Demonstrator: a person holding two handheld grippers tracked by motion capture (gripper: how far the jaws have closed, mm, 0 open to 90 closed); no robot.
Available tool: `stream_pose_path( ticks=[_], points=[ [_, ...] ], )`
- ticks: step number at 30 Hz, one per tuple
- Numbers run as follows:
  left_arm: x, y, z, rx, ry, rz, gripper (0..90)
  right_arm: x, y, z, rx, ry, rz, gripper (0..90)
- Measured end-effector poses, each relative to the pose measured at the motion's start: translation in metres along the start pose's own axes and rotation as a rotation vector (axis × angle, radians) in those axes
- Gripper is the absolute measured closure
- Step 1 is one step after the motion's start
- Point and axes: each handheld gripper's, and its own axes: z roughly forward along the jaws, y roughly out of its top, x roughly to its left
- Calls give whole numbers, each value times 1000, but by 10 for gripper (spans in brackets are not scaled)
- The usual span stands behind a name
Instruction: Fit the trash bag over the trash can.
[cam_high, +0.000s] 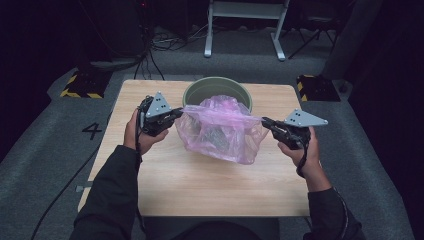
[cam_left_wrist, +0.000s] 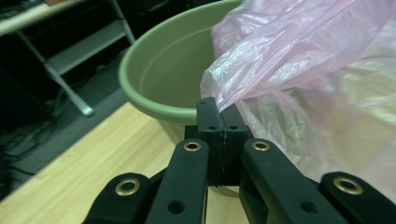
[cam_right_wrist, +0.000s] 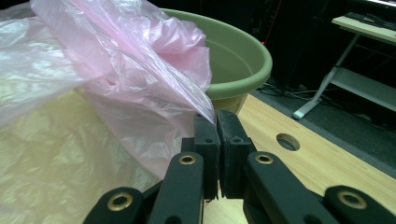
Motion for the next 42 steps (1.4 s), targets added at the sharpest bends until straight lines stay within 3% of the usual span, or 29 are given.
stream_pose_path(
  ticks=[1,7,10,15,17,28,30,31,32,34,38,42],
  points=[
    [0,0,1,-5,8,12,898,-1,1,1,2,-6,-2,877],
    [5,0,4,-37,30,0,851,-7,10,11,-3,-80,-39,881],
    [9,0,5,-45,38,-10,831,-16,20,20,-30,-53,10,886],
    [19,-1,5,-58,52,-40,860,-24,34,34,-33,-74,-7,885],
    [23,-2,8,-61,56,-54,877,-31,38,41,-34,-44,30,884],
    [40,-12,24,-30,91,-123,853,-50,39,75,26,-38,78,881],
    [40,-12,25,-25,109,-130,788,-51,39,77,28,-45,77,881],
    [39,-11,24,-12,139,-145,726,-51,38,76,28,-44,80,881],
    [38,-10,24,-8,146,-156,594,-51,37,76,23,-41,82,881],
    [35,-10,17,-7,147,-171,442,-51,35,73,22,-39,83,881],
    [28,-9,-6,-69,73,-168,297,-48,34,65,3,-28,74,881],
    [15,-4,-29,-78,38,-114,234,-42,35,59,7,-21,50,882]
  ],
)
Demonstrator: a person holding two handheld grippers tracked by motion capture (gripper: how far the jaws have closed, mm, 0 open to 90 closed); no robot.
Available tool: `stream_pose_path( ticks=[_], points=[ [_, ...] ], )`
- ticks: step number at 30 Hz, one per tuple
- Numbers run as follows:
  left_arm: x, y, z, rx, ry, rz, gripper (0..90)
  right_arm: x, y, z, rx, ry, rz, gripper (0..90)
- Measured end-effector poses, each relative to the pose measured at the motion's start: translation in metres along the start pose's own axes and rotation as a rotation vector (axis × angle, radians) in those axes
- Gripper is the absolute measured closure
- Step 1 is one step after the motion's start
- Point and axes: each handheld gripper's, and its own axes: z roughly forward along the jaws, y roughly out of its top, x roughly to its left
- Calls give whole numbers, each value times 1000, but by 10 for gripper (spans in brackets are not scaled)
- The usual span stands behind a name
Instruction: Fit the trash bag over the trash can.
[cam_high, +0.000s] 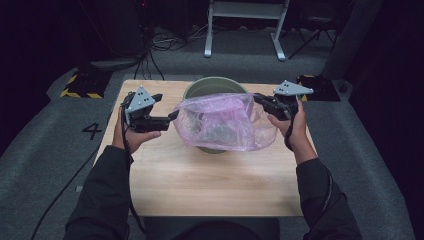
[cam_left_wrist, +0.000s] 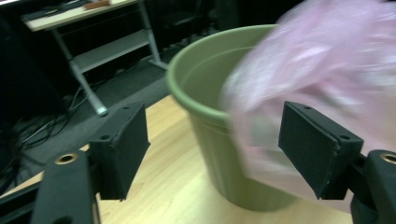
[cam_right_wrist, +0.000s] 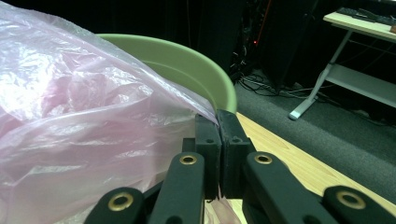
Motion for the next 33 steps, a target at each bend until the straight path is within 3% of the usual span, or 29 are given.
stream_pose_path(
  ticks=[3,4,5,8,11,15,18,21,23,26,30,33],
  points=[
    [-18,5,-14,-34,-42,46,221,4,1,-1,11,6,-21,893],
    [-26,7,-17,-31,-50,78,216,5,1,-1,18,11,-30,895],
    [-37,10,-20,-31,-84,107,210,7,2,-2,25,10,-41,896],
    [-57,12,-24,-45,-145,143,207,9,3,-2,35,8,-59,897],
    [-85,10,-20,-51,-187,201,213,9,4,0,38,10,-60,897],
    [-109,7,-6,-20,-231,260,194,12,4,2,55,10,-76,896],
    [-116,4,7,18,-236,280,164,12,5,2,55,16,-69,893],
    [-119,-1,18,44,-148,324,162,12,5,2,61,26,-64,890],
    [-117,-3,21,46,-103,339,228,12,4,3,63,36,-61,890],
    [-111,-7,25,40,-58,341,454,12,4,2,64,44,-58,887],
    [-100,-13,26,51,-65,353,704,9,5,0,57,47,-43,883],
    [-87,-17,25,45,-87,333,875,8,6,-1,58,39,-45,881]
  ],
)
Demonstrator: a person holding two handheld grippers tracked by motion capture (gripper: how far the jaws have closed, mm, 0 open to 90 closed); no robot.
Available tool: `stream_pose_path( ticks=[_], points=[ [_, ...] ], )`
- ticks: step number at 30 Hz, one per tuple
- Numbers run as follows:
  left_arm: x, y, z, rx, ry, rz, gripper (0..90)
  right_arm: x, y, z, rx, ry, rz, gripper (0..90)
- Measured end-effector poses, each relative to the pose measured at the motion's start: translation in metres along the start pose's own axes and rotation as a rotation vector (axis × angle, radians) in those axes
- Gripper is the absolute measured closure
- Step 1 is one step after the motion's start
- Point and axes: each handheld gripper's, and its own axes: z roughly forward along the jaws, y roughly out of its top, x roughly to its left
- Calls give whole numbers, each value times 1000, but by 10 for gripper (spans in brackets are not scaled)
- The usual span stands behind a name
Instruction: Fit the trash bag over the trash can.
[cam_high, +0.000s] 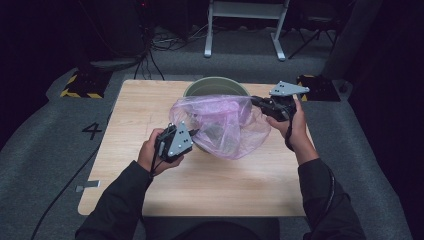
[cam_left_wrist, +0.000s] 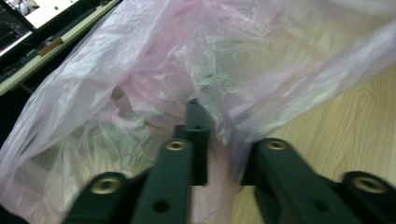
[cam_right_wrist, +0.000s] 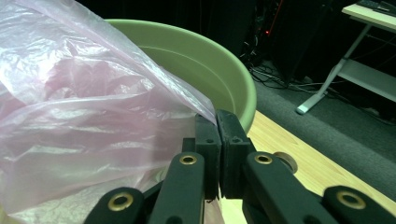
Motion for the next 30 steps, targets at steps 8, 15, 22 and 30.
stream_pose_path(
  ticks=[8,15,22,30],
  points=[
    [3,-20,6,66,-53,16,900,-11,1,7,3,-63,10,881],
    [8,-38,11,96,-80,-10,900,-27,-3,32,51,-104,54,881],
    [13,-49,12,103,-93,-47,899,-39,-7,55,82,-125,86,881],
    [12,-64,8,76,-122,-81,898,-47,-13,76,83,-130,142,881]
  ],
)
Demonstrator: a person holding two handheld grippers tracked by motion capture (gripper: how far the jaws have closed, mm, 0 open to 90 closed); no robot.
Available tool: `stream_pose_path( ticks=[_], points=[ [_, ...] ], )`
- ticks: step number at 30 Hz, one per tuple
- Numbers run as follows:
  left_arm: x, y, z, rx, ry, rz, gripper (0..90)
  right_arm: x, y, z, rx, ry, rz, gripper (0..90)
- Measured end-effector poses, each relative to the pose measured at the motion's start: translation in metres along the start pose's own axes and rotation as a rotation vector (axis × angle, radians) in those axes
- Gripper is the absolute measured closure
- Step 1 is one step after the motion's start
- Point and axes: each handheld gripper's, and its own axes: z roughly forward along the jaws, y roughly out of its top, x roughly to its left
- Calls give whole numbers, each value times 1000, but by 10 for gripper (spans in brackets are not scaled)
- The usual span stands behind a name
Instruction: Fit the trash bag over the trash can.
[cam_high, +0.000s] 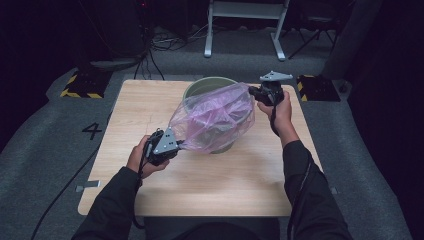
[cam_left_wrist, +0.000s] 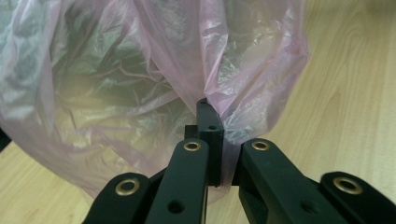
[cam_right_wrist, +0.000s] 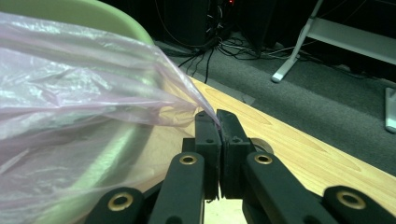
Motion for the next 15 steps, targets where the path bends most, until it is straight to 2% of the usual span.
stream_pose_path(
  ticks=[1,2,4,5,7,10,15],
  points=[
    [0,-1,-1,-17,0,-4,887,1,0,2,2,-6,-4,881],
    [-1,-1,-4,-41,7,-33,808,1,0,3,2,-9,-9,882],
    [-1,-1,-12,-78,38,-67,581,4,2,3,-8,-11,-23,882],
    [-1,-1,-15,-103,40,-84,462,5,3,2,-18,-8,-31,881],
    [-3,-1,-27,-165,42,-118,338,7,4,0,-25,-8,-39,880],
    [-7,1,-41,-215,32,-133,266,7,5,-3,-36,-8,-46,878],
    [-14,9,-57,-252,47,-110,223,6,6,-7,-45,-11,-41,874]
  ],
)
